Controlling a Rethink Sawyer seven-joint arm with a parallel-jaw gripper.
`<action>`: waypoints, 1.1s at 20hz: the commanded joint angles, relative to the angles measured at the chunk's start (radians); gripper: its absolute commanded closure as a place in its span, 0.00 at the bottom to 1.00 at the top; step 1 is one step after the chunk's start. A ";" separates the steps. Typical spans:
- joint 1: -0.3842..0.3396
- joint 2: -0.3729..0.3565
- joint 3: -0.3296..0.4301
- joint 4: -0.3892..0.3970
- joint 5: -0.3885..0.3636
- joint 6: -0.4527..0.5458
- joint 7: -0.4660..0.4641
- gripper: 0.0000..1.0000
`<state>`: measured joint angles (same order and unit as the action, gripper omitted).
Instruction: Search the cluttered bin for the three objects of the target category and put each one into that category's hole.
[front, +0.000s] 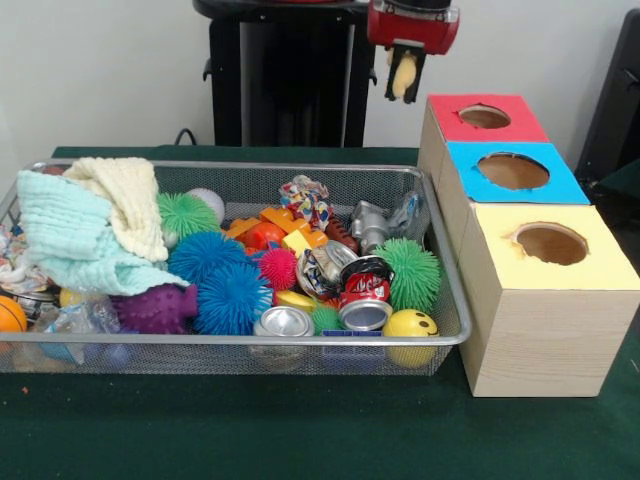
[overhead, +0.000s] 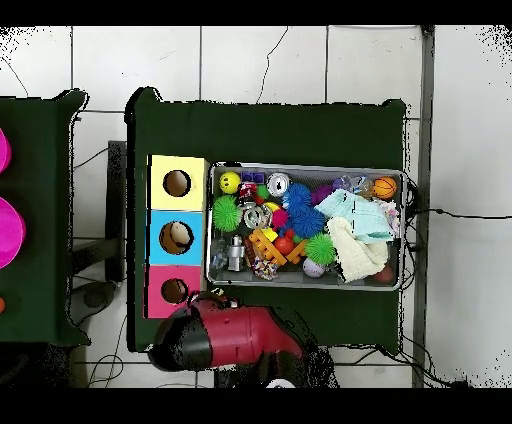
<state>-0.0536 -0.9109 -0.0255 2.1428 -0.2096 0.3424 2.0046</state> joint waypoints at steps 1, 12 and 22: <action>0.074 0.029 -0.059 -0.068 0.112 0.109 0.276 1.00; 0.184 0.058 -0.128 -0.133 0.230 0.168 0.284 1.00; 0.252 0.139 -0.149 -0.101 0.320 0.055 0.284 1.00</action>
<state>0.1837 -0.8441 -0.1690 2.0942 0.0399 0.3939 2.0055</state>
